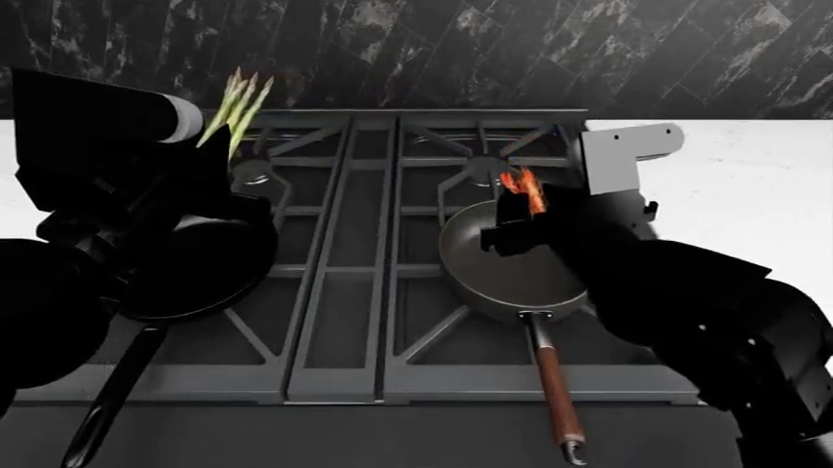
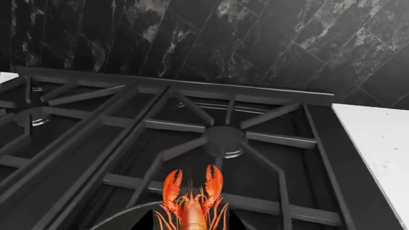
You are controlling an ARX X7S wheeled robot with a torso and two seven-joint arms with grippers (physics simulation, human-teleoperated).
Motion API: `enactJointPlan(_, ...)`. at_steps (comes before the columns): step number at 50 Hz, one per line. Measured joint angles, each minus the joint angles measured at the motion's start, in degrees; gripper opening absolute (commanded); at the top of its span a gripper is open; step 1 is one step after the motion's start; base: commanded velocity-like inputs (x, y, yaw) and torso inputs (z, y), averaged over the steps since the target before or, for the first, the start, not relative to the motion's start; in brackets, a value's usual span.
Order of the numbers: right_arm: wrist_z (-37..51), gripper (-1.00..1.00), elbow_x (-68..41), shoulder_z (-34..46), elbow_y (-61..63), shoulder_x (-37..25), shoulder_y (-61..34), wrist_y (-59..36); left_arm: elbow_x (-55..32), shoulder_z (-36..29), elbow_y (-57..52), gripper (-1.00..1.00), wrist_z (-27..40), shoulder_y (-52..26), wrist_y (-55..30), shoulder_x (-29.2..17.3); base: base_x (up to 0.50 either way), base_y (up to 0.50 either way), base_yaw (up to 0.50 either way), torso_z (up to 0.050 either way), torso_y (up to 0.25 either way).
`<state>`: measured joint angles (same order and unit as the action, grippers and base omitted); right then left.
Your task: Place both pans onto different burners. Then place the asparagus and the shrimp on different pans.
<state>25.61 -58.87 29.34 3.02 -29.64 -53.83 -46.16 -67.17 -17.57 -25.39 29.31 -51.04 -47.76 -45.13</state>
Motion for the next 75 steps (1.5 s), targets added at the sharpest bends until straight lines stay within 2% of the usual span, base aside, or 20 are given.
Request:
enactJointPlan(16, -0.94, -1.00, 0.51, 0.09, -2.06, 0.19, 3.00, 2.14, 0.46, -0.19, 0.45, -1.00, -0.16, 0.53, 0.55, 0.11, 0.00, 0.00, 0.00, 0.000, 0.000)
enactJointPlan(17, -0.93, 1.00, 0.48, 0.09, -2.03, 0.17, 3.10, 2.16, 0.48, -0.20, 0.48, -1.00, -0.16, 0.55, 0.58, 0.11, 0.00, 0.00, 0.00, 0.000, 0.000)
enactJointPlan(30, 0.35, 1.00, -1.09, -0.93, 1.70, -0.80, 3.31, 1.05, 0.74, -0.14, 0.98, -1.00, -0.43, 1.01, 1.12, 0.07, 0.00, 0.00, 0.00, 0.000, 0.001)
enactJointPlan(52, 9.13, 1.00, -9.79, -7.51, 16.42, -5.50, 0.17, -2.94, -0.22, -0.16, 1.49, -1.00, 1.26, 0.11, -0.78, -1.08, 0.00, 0.00, 0.00, 0.000, 0.000)
enactJointPlan(63, 10.04, 1.00, -10.80, -9.06, 18.44, -6.92, 1.37, -2.42, -0.89, -0.98, 2.36, -1.00, 3.20, -0.31, -3.86, -2.74, 0.00, 0.00, 0.00, 0.000, 0.001)
enactJointPlan(75, 9.48, 1.00, -10.40, -9.20, 18.20, -7.00, 2.16, -1.54, -2.32, -0.45, 1.95, -1.00, 5.04, 2.77, -5.20, -5.56, 0.00, 0.00, 0.00, 0.001, 0.000)
